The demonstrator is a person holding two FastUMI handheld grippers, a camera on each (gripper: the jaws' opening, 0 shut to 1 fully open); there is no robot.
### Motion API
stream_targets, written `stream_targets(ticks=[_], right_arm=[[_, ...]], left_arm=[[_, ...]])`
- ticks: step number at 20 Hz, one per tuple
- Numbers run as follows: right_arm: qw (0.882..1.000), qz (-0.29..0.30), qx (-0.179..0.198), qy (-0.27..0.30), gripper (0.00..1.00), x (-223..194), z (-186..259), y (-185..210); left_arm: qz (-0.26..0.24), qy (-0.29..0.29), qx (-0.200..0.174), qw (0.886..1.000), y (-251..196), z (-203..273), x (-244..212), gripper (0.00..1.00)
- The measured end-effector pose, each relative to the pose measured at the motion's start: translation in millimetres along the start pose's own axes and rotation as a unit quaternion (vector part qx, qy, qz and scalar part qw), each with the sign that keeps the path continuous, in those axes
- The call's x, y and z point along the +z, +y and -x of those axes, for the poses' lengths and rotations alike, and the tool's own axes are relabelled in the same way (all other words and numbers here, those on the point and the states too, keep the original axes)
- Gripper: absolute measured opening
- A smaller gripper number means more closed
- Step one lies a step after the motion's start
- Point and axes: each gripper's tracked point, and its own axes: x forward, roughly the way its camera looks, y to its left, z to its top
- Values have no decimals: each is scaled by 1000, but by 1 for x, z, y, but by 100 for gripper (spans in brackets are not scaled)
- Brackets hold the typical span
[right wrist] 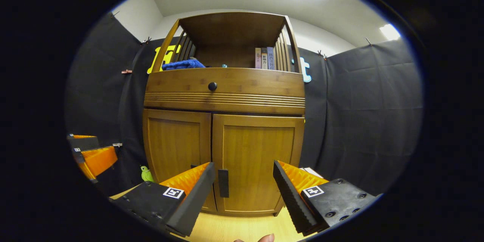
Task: Open the right door of the double-door shoe cabinet with the right hand, and open the left door with the left hand.
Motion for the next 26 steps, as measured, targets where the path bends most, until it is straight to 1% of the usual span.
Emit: stream_targets(ticks=[3,4,5,9,11,12,13,14,18,19,20,21,22,23,25,26], right_arm=[[999,-34,4,8,98,-16,-27,12],[999,-45,1,13,99,-24,-37,14],[999,-49,-3,21,98,-34,-47,15],[997,-54,3,48,98,-77,-80,26],[995,-69,6,69,100,-101,-96,33],[994,-78,5,82,98,-115,-102,35],[992,-83,6,96,98,-127,-108,38],[991,-80,6,106,98,-139,-114,38],[990,-73,18,118,97,-156,-128,46],[989,-75,16,123,92,-163,-134,45],[989,-74,13,126,84,-166,-140,45],[989,-69,7,128,77,-171,-145,43],[990,-66,7,127,59,-175,-147,43],[989,-65,12,129,57,-180,-150,46],[990,-66,17,124,44,-182,-153,49],[992,-57,16,115,37,-181,-150,47]], left_arm=[[-5,5,2,1000,9,0,-5,95],[-6,7,2,1000,15,2,-9,95],[-6,9,3,1000,18,2,-10,95],[-4,11,2,1000,27,1,-14,95],[2,13,0,1000,30,-1,-16,95],[1,15,0,1000,32,-1,-17,94],[-2,15,2,1000,34,-2,-17,94],[-6,14,3,1000,35,-2,-16,94],[-9,18,2,1000,35,-2,-18,95],[-5,19,-1,1000,35,-2,-18,95],[-1,18,-3,1000,34,0,-17,92],[0,18,-4,1000,34,1,-17,92],[-1,18,-2,1000,36,2,-16,94],[-1,20,2,1000,40,4,-18,94],[-3,24,12,1000,46,7,-18,94],[-5,25,17,1000,48,9,-18,94]])
